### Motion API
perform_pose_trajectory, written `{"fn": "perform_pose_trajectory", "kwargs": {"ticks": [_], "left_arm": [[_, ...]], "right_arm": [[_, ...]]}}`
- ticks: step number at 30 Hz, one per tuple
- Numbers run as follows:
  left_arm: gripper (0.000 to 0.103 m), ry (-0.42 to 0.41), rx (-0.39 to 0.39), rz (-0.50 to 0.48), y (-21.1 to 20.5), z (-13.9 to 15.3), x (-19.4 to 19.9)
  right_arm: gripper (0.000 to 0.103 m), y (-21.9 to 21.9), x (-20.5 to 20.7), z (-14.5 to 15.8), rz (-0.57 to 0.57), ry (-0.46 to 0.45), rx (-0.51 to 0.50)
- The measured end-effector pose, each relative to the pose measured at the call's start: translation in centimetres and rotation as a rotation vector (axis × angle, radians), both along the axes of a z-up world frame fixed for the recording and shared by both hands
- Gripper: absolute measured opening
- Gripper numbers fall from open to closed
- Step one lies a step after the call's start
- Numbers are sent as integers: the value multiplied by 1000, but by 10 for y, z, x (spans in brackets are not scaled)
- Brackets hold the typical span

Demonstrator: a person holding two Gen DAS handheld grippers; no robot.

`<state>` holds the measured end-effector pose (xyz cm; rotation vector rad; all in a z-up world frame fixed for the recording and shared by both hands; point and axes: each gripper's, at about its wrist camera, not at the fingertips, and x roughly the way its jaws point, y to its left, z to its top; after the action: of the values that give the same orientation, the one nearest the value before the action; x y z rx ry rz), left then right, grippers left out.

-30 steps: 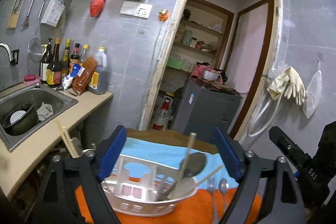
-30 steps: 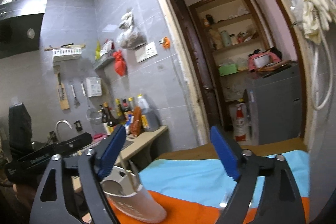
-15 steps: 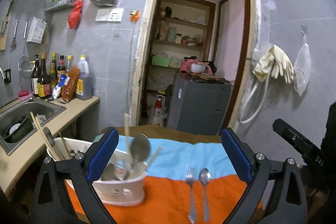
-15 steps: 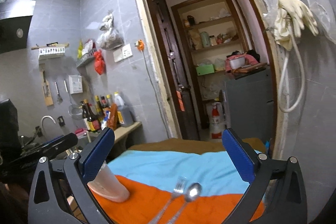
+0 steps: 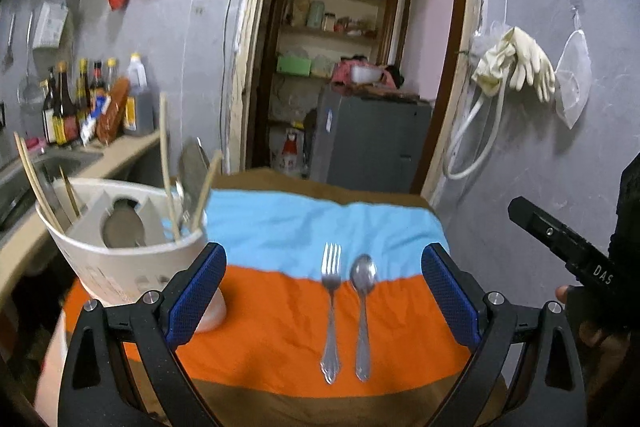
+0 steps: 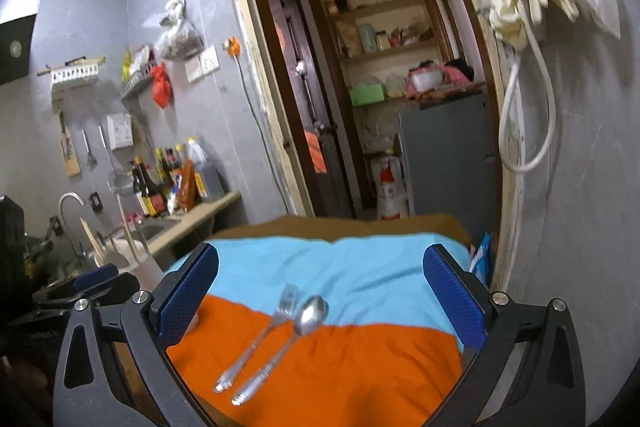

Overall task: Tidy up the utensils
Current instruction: 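Move both tools back over the silver fork and spoon, then grasp the silver fork with the left tool while the right tool grasps the silver spoon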

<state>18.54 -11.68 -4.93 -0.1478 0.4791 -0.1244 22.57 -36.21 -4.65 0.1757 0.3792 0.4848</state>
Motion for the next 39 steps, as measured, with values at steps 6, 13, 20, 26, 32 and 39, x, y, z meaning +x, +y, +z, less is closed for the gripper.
{"fn": "perform_pose_trajectory", "kwargs": {"ticks": [6, 13, 20, 26, 32, 39], "left_arm": [[95, 133, -61, -18, -2, -34, 16], [85, 248, -58, -28, -7, -60, 45], [49, 363, -28, -61, -13, -86, 76], [31, 459, -29, -104, -15, -104, 102], [18, 461, 77, -137, -24, -108, 113], [3, 467, 117, -98, -25, -114, 127]], "right_arm": [[100, -6, 18, -27, 23, 116, 4], [81, -1, 45, -50, 73, 240, -4], [67, 8, 71, -75, 106, 364, -19], [49, 17, 87, -94, 153, 429, -32], [45, 22, 98, -102, 173, 465, -43], [37, 24, 105, -107, 199, 500, -37]]}}
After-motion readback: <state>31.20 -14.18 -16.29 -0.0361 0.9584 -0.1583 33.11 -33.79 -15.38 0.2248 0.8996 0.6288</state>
